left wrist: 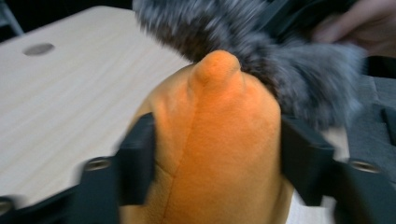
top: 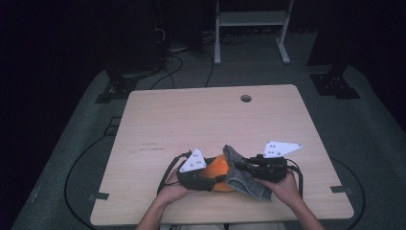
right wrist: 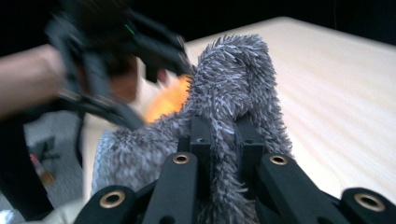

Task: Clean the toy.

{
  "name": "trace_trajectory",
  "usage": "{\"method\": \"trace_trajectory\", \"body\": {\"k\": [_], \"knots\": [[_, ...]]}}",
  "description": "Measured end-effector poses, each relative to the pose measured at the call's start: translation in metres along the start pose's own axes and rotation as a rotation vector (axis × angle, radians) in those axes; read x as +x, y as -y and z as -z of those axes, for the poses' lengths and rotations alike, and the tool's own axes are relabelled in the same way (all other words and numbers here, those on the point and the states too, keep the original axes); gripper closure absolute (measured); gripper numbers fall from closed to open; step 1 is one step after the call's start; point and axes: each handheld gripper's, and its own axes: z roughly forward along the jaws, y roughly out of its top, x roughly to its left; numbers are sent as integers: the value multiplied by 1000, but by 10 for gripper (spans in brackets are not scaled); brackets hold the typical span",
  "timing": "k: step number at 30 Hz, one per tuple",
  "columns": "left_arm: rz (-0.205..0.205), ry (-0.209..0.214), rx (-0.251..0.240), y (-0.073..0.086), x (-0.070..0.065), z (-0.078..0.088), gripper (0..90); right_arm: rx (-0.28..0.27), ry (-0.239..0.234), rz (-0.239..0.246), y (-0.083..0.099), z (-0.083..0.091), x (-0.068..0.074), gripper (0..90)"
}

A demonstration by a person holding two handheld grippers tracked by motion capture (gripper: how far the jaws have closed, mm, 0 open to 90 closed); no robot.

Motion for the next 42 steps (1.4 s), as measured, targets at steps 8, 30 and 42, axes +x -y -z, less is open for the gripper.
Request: {"method": "trace_trajectory", "body": {"k": [8,30,42], "knots": [[58,38,28,19,16,-4,201,23,31,-50,13,0,-14,807],[8,-17,68,-18,-2,9,404,-86,13,34,-13,14,10,808],[72,35,35,2,17,6,89,-29,81,-14,3,8,-6,808]]}}
